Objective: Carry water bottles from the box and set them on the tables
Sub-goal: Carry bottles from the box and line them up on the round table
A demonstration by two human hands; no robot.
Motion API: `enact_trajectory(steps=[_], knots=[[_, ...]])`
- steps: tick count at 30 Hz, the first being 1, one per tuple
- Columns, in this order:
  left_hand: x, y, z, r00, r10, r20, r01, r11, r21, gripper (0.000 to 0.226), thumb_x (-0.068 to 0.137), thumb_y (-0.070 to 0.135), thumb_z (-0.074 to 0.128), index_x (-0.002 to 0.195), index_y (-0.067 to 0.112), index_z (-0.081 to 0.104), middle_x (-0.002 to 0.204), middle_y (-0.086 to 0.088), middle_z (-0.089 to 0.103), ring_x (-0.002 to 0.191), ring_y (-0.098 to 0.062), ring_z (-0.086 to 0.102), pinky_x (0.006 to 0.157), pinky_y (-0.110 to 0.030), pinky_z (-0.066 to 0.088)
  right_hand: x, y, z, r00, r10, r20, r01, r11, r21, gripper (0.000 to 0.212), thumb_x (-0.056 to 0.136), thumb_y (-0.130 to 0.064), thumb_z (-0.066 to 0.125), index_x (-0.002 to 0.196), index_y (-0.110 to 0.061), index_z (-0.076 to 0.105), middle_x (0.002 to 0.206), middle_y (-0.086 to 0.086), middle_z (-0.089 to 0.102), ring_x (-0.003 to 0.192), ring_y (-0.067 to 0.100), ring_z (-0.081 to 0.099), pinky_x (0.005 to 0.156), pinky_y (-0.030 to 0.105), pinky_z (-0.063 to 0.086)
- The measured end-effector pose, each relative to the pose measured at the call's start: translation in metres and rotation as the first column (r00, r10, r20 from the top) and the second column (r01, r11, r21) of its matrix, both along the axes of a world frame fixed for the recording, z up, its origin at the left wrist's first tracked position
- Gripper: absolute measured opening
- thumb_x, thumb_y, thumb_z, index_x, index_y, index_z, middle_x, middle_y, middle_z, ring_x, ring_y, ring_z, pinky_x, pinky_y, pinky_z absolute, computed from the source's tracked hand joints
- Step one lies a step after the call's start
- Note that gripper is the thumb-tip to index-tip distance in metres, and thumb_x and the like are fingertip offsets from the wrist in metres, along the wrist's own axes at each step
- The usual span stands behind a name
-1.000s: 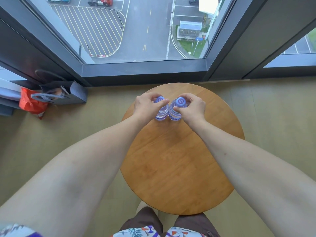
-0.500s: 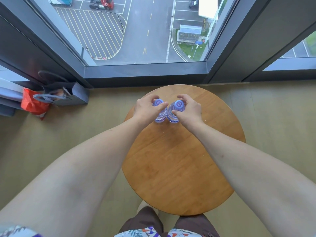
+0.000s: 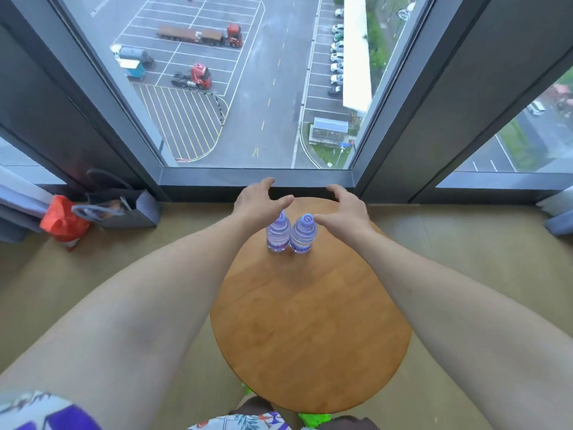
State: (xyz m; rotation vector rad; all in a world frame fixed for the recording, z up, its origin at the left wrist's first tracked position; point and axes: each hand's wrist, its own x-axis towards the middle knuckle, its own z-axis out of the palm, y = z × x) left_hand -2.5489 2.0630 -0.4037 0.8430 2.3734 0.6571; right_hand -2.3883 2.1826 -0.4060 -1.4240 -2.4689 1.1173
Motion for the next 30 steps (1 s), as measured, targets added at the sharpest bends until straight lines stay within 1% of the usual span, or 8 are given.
enact_trajectory(steps=[4, 6, 10, 16, 21, 25, 27, 30], knots=[[0.029, -0.022, 0.041, 0.993, 0.087, -0.083, -0.084, 0.996, 0.040, 0.073, 0.091, 0.057, 0.064, 0.153, 0.026, 0.044, 0.151, -0.005, 0.053, 0.137, -0.028, 0.050, 0.103, -0.038, 0.043, 0.012, -0.013, 0.036, 0.993, 0.114, -0.005, -0.114, 0.992, 0.058, 0.077, 0.080, -0.030, 0.078, 0.150, -0.029, 0.047, 0.147, 0.002, 0.056, 0.132, 0.024, 0.053, 0.105, 0.035, 0.045], [0.046, -0.040, 0.056, 0.985, 0.111, -0.134, -0.107, 0.993, 0.041, 0.072, 0.091, 0.057, 0.064, 0.153, 0.027, 0.044, 0.150, -0.006, 0.053, 0.136, -0.029, 0.051, 0.101, -0.038, 0.044, 0.020, -0.025, 0.050, 0.983, 0.180, -0.025, -0.177, 0.982, 0.072, 0.076, 0.080, -0.030, 0.077, 0.150, -0.029, 0.048, 0.147, 0.002, 0.057, 0.133, 0.025, 0.053, 0.104, 0.034, 0.044], [0.079, -0.087, 0.081, 0.960, 0.167, -0.224, -0.170, 0.985, 0.006, 0.072, 0.092, 0.057, 0.063, 0.154, 0.027, 0.041, 0.152, -0.008, 0.050, 0.139, -0.030, 0.047, 0.106, -0.043, 0.043, 0.032, -0.060, 0.075, 0.948, 0.316, -0.031, -0.310, 0.943, 0.116, 0.075, 0.080, -0.034, 0.078, 0.150, -0.029, 0.049, 0.146, 0.003, 0.058, 0.135, 0.025, 0.052, 0.107, 0.033, 0.043], [0.113, -0.173, 0.110, 0.903, 0.301, -0.308, -0.313, 0.950, 0.010, 0.074, 0.092, 0.057, 0.062, 0.155, 0.027, 0.039, 0.155, -0.007, 0.047, 0.142, -0.032, 0.041, 0.112, -0.050, 0.040, 0.030, -0.140, 0.101, 0.854, 0.516, -0.066, -0.503, 0.852, 0.146, 0.076, 0.080, -0.035, 0.079, 0.150, -0.030, 0.049, 0.148, 0.000, 0.057, 0.137, 0.024, 0.049, 0.111, 0.038, 0.043], [0.124, -0.271, 0.141, 0.810, 0.459, -0.364, -0.472, 0.880, 0.057, 0.074, 0.090, 0.056, 0.064, 0.154, 0.025, 0.041, 0.152, -0.007, 0.049, 0.139, -0.030, 0.044, 0.112, -0.050, 0.041, 0.011, -0.235, 0.126, 0.712, 0.697, -0.081, -0.670, 0.710, 0.218, 0.076, 0.081, -0.038, 0.077, 0.151, -0.030, 0.047, 0.147, 0.000, 0.056, 0.136, 0.025, 0.049, 0.110, 0.041, 0.044], [0.143, -0.370, 0.155, 0.712, 0.575, -0.403, -0.605, 0.794, 0.064, 0.069, 0.089, 0.058, 0.065, 0.148, 0.029, 0.047, 0.147, -0.005, 0.052, 0.136, -0.030, 0.045, 0.110, -0.048, 0.042, 0.002, -0.336, 0.142, 0.559, 0.828, -0.037, -0.790, 0.546, 0.278, 0.075, 0.080, -0.041, 0.076, 0.149, -0.034, 0.047, 0.143, -0.001, 0.057, 0.133, 0.027, 0.050, 0.106, 0.041, 0.046], [0.155, -0.429, 0.158, 0.664, 0.629, -0.404, -0.667, 0.743, 0.060, 0.066, 0.089, 0.056, 0.066, 0.146, 0.028, 0.047, 0.147, -0.005, 0.051, 0.137, -0.031, 0.042, 0.111, -0.046, 0.040, 0.002, -0.394, 0.147, 0.484, 0.874, -0.051, -0.831, 0.477, 0.288, 0.070, 0.079, -0.040, 0.073, 0.145, -0.036, 0.049, 0.141, -0.002, 0.057, 0.132, 0.028, 0.048, 0.105, 0.042, 0.045], [0.178, -0.526, 0.159, 0.583, 0.706, -0.402, -0.754, 0.654, 0.056, 0.072, 0.092, 0.055, 0.065, 0.153, 0.024, 0.041, 0.154, -0.007, 0.043, 0.144, -0.031, 0.034, 0.115, -0.045, 0.034, 0.005, -0.490, 0.153, 0.362, 0.931, -0.051, -0.881, 0.359, 0.308, 0.072, 0.083, -0.041, 0.069, 0.150, -0.033, 0.045, 0.146, -0.002, 0.054, 0.136, 0.030, 0.044, 0.110, 0.047, 0.041]])
